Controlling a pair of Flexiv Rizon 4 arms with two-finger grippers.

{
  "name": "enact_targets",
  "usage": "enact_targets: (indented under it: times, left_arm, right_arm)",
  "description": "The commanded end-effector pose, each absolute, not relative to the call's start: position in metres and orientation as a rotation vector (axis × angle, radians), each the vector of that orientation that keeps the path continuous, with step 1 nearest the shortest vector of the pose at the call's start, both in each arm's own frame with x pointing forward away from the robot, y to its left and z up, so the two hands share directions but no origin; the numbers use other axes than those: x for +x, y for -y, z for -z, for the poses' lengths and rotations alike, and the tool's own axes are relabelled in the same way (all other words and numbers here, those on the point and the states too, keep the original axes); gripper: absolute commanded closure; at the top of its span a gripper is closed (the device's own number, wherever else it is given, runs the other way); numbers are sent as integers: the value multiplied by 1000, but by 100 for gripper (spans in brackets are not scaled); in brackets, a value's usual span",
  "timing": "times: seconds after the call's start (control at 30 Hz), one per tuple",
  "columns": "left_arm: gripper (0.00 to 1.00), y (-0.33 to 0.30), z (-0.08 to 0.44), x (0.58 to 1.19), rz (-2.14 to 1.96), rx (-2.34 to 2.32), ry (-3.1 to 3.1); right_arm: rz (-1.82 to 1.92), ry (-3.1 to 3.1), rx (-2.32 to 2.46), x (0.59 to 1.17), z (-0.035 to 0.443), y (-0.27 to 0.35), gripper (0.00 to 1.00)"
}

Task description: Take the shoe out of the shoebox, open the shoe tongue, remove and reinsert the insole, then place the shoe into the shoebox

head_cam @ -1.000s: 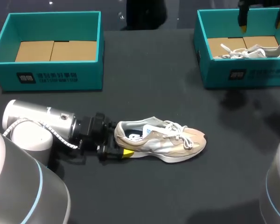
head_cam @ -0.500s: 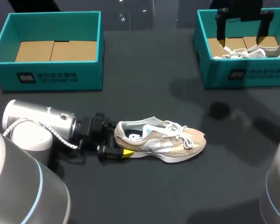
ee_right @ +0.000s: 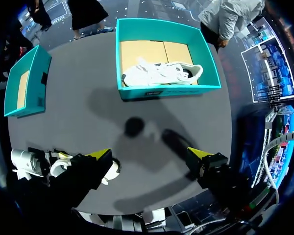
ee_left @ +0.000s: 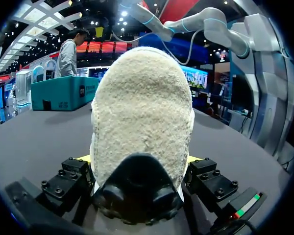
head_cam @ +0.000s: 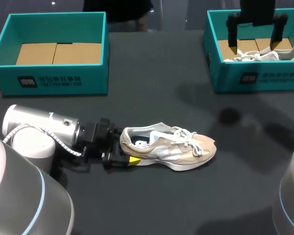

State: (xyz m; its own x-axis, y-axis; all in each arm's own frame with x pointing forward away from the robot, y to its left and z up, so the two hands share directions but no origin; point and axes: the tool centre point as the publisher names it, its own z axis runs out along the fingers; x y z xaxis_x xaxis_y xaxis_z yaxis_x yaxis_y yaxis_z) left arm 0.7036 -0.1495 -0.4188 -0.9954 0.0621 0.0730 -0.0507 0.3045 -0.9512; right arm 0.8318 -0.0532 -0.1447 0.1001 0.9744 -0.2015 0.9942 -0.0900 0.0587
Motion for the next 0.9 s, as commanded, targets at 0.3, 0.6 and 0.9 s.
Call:
enact_targets:
  times: [0.3,0.6,0.9]
  left_arm:
    - [100,147,421,700,-1801,-7,2460]
    - [100,147,421,700,-1801,-7,2460]
    - [100,147,421,700,-1801,-7,2460]
  right_arm:
    - [182,-2013,2126,778,170,-35,0]
    - [223,-2014,2198,770,173,-42,0]
    - [241,-1971,2182,756,180,-71,0]
